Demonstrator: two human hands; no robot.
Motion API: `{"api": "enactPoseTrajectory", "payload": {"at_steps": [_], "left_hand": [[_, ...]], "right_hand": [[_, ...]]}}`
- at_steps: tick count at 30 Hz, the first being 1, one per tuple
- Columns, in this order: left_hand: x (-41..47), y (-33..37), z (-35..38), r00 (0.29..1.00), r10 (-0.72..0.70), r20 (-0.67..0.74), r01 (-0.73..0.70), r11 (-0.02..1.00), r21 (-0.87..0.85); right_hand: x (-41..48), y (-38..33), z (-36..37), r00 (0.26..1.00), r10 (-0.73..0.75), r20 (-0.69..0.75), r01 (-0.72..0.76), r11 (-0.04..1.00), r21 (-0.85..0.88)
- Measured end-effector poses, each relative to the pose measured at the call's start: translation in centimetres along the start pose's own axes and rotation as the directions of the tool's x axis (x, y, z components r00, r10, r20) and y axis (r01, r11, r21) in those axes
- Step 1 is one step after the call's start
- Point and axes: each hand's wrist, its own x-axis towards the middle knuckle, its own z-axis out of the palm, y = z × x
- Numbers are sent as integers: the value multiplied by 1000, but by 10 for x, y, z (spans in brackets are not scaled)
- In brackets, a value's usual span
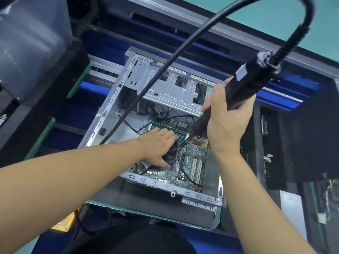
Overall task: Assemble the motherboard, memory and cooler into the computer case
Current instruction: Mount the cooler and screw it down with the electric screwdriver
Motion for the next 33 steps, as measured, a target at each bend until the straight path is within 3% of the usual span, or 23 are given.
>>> {"api": "enactPoseTrajectory", "payload": {"at_steps": [20,33], "left_hand": [[0,0,1,1000,11,-14,-10,1000,28],[-4,1,-2,1000,8,-6,-8,999,46]], "right_hand": [[-7,3,-3,990,5,140,-17,996,87],[-1,-19,-8,996,8,87,-17,995,99]]}}
